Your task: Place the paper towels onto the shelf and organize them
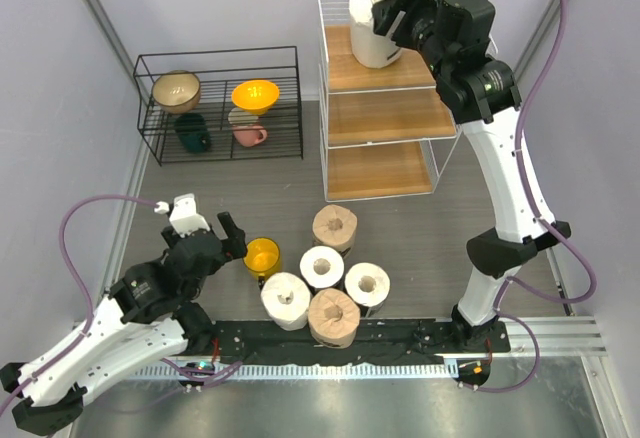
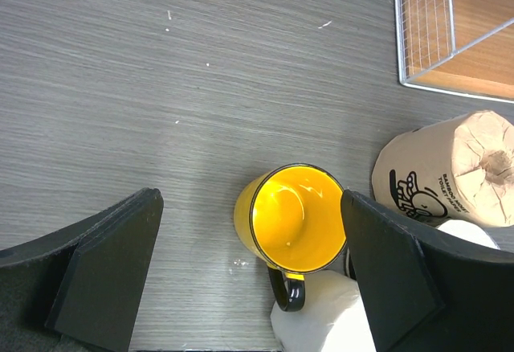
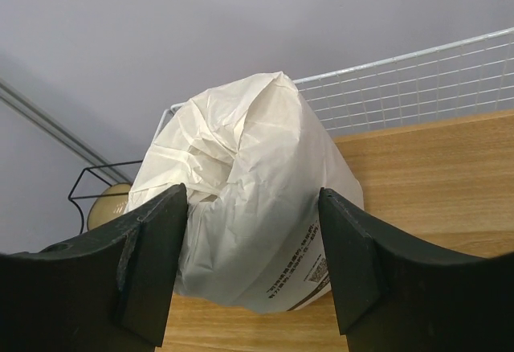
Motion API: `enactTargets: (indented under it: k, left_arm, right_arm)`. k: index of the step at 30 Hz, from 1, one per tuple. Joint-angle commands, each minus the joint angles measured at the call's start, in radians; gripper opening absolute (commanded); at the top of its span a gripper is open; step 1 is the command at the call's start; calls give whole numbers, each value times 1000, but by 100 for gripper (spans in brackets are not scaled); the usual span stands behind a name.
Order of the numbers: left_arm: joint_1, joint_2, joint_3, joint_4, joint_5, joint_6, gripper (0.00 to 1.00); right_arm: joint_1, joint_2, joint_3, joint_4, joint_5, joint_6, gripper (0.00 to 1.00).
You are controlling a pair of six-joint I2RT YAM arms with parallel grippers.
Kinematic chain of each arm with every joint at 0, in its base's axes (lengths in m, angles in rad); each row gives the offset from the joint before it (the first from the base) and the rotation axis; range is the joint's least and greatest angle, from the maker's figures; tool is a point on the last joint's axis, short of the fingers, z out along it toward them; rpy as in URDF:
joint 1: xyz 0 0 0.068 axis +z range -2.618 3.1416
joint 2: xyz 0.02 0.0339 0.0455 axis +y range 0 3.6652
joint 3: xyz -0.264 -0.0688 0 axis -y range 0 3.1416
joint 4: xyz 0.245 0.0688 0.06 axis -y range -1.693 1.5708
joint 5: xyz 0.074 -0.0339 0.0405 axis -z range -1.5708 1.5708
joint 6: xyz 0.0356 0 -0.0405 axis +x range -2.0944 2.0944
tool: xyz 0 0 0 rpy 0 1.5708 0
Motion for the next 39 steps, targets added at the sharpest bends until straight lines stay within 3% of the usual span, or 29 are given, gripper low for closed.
enactTargets:
  k: [1,25,30,39]
  left_arm:
    - [-5,-10,-3,18,-1,-4,100]
    - [-5,-52,14,-11,10,-25,100]
    - [-5,-69,29,-24,-7,-39,100]
    - [-5,-49,68,-64,-17,-74,100]
  right_arm:
    - [7,-30,-18,68,-28,14,70]
    - [5,-251,-165,214,-9,-81,71]
    - [5,-345,-188,201,-204,-59,71]
    - [22,-611,-646,186,-687,54,71]
